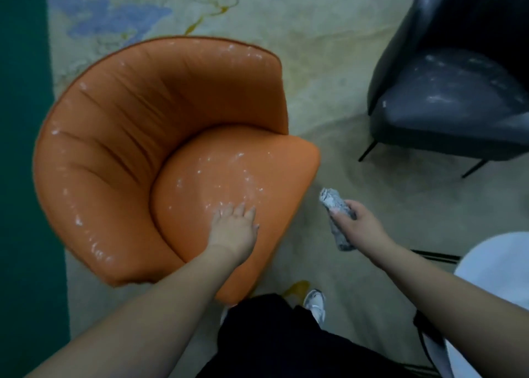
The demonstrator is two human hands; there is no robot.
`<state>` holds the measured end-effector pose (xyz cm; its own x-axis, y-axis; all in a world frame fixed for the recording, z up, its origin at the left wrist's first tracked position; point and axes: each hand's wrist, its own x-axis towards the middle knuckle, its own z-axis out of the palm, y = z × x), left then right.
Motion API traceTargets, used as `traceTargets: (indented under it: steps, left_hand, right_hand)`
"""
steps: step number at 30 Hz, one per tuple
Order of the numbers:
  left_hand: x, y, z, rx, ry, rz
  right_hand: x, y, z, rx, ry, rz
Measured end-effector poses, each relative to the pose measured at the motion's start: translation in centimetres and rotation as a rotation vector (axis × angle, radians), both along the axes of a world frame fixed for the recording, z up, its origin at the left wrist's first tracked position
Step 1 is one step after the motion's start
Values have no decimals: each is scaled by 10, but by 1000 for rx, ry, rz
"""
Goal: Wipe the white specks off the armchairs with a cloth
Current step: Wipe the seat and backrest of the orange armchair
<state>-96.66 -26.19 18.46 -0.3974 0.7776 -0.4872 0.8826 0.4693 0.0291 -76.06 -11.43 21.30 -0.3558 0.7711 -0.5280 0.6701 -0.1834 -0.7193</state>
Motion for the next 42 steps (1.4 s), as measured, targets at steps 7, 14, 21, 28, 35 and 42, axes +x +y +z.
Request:
traceTargets:
  steps: [7, 14, 21, 28, 35, 42]
  left_hand:
    - [-2, -17, -4, 13, -19, 243]
    - [-46, -20, -26, 25, -31, 434]
    - [-88, -20, -42, 29, -46, 619]
    - [-94, -21, -78, 10, -85, 937]
    - [-85, 5, -113, 31, -93, 1328]
    - [-34, 24, -156, 61, -166, 1732]
  right_hand:
    - [-51, 39, -19, 61, -21, 263]
    - [-138, 75, -31, 118, -48, 485]
    - [-213, 96, -38, 149, -75, 631]
    - [-285, 110, -52, 96, -83, 937]
    - [-358, 125, -80, 69, -125, 1328]
    - [-399, 101, -126, -13, -142, 1647]
